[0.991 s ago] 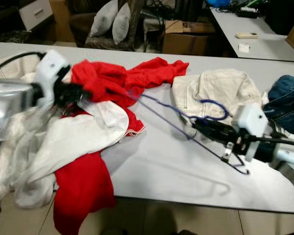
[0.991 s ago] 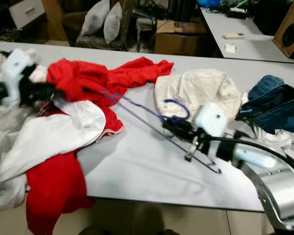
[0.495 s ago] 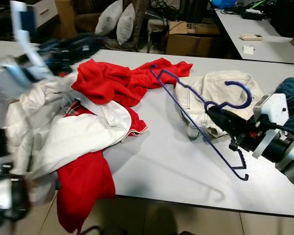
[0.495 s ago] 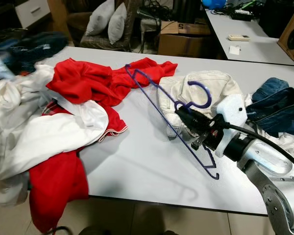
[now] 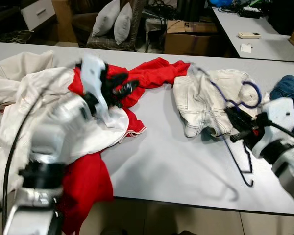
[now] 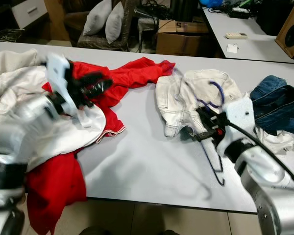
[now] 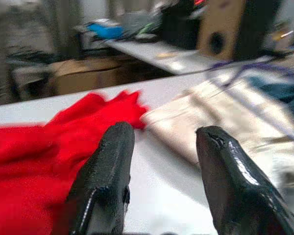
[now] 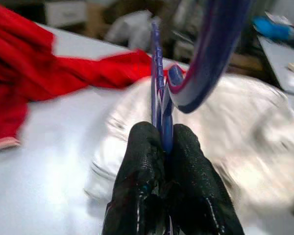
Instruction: Hang hanger
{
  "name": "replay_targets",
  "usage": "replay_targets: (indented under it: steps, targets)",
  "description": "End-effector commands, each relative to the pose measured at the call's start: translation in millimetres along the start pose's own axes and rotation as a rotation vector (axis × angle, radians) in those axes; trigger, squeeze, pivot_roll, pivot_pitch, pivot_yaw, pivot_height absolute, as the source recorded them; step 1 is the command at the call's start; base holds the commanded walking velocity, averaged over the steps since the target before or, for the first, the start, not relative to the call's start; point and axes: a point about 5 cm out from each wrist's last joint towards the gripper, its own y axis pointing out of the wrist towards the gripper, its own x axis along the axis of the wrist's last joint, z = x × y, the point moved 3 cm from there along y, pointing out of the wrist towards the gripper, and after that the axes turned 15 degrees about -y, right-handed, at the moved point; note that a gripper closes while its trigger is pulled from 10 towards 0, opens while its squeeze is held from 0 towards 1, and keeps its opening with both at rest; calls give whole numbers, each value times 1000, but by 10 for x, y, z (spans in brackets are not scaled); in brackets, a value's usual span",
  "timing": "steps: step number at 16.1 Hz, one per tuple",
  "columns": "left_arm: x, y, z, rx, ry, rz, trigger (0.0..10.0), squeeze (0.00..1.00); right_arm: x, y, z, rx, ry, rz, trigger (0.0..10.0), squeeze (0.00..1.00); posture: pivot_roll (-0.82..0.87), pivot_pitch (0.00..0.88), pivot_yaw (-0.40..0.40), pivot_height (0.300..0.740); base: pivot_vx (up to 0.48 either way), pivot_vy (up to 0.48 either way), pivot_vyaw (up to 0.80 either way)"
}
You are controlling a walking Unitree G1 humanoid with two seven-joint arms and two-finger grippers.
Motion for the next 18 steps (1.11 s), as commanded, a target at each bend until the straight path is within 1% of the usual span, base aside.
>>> replay_targets:
  steps: [1, 2, 3, 4, 5, 6, 7, 10, 12, 16, 18]
  targets:
    - [-60, -79, 73, 114, 74, -16, 10000, 0, -28, -50, -31, -66, 9, 25, 10000, 0, 9, 0, 25, 740, 0, 0, 0]
    - [-111, -138, 83, 150, 39, -23, 10000, 0, -8, -80, -27, -100, 30, 19, 10000, 0, 4, 0, 26, 740, 0, 0, 0]
    - [-127, -163, 81, 159, 31, -31, 10000, 0, 9, -93, -17, -107, 38, 11, 10000, 0, 3, 0, 26, 740, 0, 0, 0]
    - [-178, -206, 71, 171, 21, -39, 10000, 0, 20, -113, 24, -119, 55, 10, 10000, 0, 2, 0, 23, 740, 0, 0, 0]
    - [-240, -232, 60, 186, -2, -45, 10000, 0, 17, -125, 115, -118, 71, 11, 10000, 0, 3, 0, 19, 740, 0, -352, 0]
    - [-271, -234, 51, 204, -14, -54, 10000, 0, 2, -125, 190, -109, 73, 18, 10000, 0, 6, 0, 15, 740, 0, -409, 0]
    - [-276, -219, 38, 210, -15, -62, 10000, 0, -1, -111, 209, -109, 75, 20, 10000, 0, 6, 0, 15, 740, 0, -465, 0]
    - [-257, -168, -5, 211, -26, -85, 10000, 0, 18, -64, 171, -129, 65, 13, 10000, 0, 11, 0, 14, 740, 0, -463, 0]
    - [-281, -164, -5, 211, -18, -78, 10000, 0, 32, -56, 155, -135, 31, 9, 10000, 0, 7, 0, 16, 740, 0, -465, 0]
    - [-314, -162, 14, 215, -12, -68, 10000, 0, -14, -61, 151, -158, 27, 32, 10000, 0, 2, 0, 19, 740, 0, -457, 0]
    - [-363, -136, -38, 200, -17, -58, 10000, 0, -55, -60, 145, -177, 29, 54, 10000, 0, 1, 0, 21, 740, 0, 0, 0]
